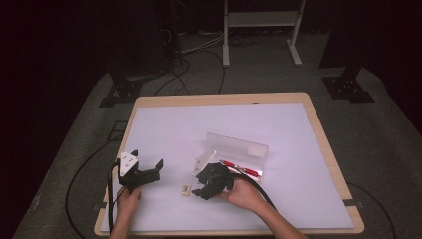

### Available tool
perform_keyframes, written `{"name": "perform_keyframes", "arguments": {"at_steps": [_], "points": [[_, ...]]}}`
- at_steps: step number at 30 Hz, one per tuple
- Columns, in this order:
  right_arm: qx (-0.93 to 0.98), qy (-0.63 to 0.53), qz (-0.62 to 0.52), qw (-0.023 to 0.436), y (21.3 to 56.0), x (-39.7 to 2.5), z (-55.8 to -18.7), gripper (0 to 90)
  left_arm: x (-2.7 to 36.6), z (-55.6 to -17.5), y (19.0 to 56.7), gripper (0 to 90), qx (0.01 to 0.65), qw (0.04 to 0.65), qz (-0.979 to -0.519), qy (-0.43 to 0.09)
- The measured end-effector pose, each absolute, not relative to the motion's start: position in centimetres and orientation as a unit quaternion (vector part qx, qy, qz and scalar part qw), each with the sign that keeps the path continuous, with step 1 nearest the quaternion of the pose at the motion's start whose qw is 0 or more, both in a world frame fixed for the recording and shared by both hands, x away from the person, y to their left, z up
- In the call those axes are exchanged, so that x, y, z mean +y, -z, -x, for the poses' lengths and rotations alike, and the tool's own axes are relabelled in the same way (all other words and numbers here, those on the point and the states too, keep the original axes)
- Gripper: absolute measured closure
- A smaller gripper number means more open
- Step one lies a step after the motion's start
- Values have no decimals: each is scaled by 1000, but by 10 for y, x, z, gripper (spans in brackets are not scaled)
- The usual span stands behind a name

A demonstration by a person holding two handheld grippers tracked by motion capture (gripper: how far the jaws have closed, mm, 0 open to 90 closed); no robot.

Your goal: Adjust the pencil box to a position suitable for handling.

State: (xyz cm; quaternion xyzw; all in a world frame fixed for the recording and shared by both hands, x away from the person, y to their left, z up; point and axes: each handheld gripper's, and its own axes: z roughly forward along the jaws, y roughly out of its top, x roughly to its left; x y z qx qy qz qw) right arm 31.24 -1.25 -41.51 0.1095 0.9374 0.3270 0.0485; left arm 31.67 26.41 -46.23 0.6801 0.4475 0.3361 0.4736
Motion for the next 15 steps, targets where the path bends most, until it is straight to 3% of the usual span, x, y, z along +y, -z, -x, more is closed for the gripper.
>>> {"name": "perform_keyframes", "arguments": {"at_steps": [15], "points": [[938, -328, -110, 35, 424, 4, -316, 416, 265, -317, 462, 0, 449, 476, -678, -334]]}}
